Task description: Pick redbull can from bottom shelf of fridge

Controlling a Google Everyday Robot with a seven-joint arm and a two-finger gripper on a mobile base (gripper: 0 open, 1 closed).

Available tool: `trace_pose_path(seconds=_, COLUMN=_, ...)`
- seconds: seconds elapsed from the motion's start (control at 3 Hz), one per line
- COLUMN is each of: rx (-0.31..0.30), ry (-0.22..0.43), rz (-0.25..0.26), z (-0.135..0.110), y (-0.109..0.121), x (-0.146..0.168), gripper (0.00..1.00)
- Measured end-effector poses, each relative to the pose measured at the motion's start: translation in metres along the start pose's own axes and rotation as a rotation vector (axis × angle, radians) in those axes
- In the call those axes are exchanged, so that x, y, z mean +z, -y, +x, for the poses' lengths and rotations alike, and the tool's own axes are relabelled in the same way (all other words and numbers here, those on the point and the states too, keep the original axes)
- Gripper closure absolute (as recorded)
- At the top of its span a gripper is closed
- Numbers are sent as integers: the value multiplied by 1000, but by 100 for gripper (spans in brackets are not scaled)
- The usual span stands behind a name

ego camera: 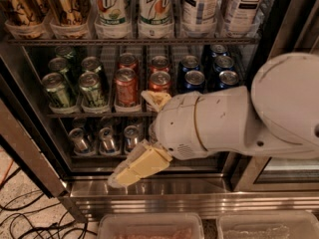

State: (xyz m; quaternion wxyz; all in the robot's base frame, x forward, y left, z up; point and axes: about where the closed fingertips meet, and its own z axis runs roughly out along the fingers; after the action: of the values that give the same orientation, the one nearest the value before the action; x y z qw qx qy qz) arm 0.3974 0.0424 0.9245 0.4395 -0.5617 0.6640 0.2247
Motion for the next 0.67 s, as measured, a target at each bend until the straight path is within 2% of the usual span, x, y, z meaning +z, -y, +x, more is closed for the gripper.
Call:
trace_pose_path(seconds=0.33, rx=15, ry=64, rz=-11, z=-20, y=-5, x=2, gripper=0)
trace_pose_path(seconds=0.67, rx=30, ry=90, rz=4, z=-7, y=2, x=20, gripper=0)
